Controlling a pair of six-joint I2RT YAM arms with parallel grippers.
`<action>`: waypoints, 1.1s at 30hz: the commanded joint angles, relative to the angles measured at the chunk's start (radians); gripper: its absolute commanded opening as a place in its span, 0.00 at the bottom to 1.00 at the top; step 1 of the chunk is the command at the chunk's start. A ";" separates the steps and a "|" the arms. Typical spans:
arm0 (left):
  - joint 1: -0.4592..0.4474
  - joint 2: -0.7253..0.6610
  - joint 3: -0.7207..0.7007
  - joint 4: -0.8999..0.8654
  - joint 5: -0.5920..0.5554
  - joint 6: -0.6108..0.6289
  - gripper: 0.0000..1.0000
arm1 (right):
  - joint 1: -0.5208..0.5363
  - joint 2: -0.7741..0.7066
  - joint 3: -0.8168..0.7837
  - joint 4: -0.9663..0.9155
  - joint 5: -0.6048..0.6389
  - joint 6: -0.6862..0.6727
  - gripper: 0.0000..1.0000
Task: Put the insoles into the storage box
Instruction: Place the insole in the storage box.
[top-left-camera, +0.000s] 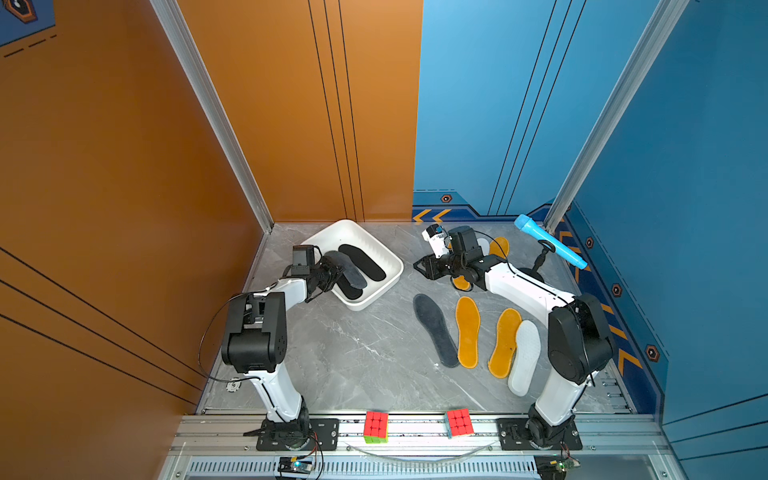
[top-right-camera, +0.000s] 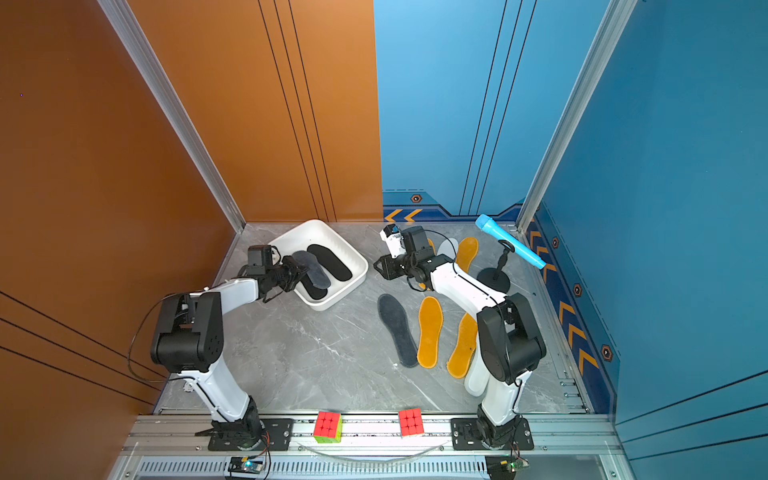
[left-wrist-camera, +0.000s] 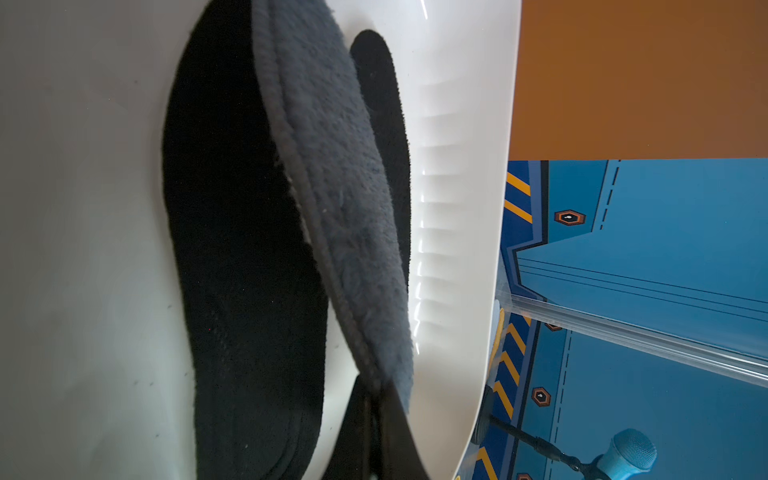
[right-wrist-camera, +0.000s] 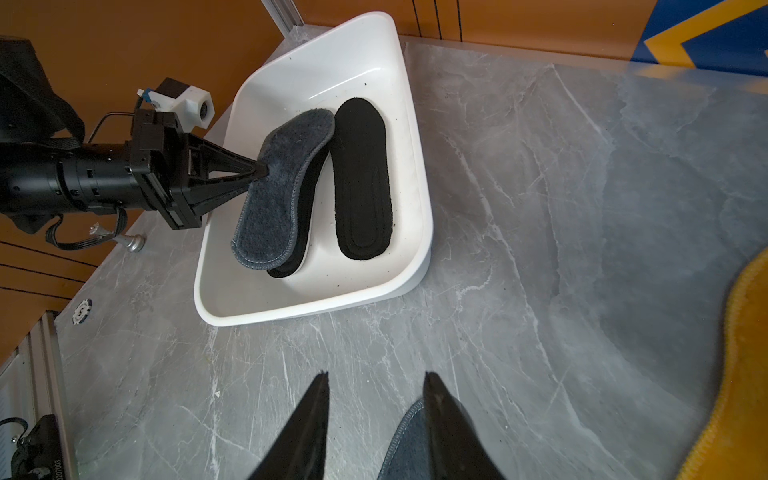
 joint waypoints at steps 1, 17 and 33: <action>-0.003 -0.026 -0.002 -0.071 -0.055 0.032 0.00 | -0.008 -0.014 -0.016 0.006 -0.022 0.011 0.40; -0.007 -0.063 0.005 -0.156 -0.087 0.044 0.32 | -0.014 -0.011 -0.016 -0.002 -0.026 0.016 0.44; -0.008 -0.181 0.048 -0.249 -0.144 0.074 0.43 | -0.029 -0.012 -0.048 -0.065 0.003 0.002 0.46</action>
